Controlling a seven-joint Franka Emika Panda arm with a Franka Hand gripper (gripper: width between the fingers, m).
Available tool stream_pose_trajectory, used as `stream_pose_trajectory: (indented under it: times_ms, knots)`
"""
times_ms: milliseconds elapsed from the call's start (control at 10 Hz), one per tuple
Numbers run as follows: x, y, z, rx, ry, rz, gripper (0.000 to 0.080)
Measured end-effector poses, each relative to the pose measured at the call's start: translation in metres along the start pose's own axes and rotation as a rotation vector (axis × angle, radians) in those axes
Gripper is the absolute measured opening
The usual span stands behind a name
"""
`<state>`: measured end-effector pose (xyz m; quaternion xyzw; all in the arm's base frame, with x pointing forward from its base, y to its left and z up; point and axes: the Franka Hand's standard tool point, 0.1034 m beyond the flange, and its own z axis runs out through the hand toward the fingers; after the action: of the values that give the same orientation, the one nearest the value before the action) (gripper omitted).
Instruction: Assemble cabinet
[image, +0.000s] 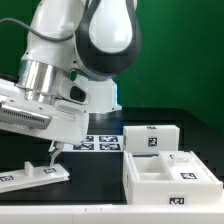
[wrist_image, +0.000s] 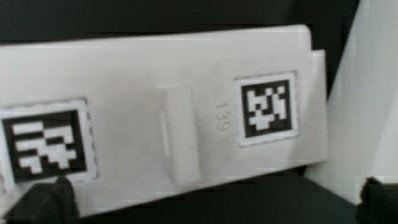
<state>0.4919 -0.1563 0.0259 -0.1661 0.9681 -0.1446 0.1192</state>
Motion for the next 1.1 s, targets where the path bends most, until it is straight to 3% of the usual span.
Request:
stream_pose_trajectory:
  times_ms: [200,300,400,500,600,700,900,1100]
  knots:
    - [0.014,-0.001,0.008,-0.121,-0.035,0.032,0.0794]
    - [0.023,0.000,0.013,-0.164,-0.039,0.044,0.0794]
    - [0.031,0.006,0.020,-0.251,-0.059,0.059,0.0794]
    - [0.034,0.003,0.022,-0.286,-0.069,0.062,0.0794]
    - [0.035,0.003,0.022,-0.285,-0.068,0.063,0.0794]
    - [0.031,0.002,0.019,-0.266,-0.069,0.057,0.0794]
    - [0.021,0.000,0.010,-0.261,-0.091,0.052,0.0794]
    - [0.021,-0.002,0.010,-0.260,-0.091,0.054,0.0794]
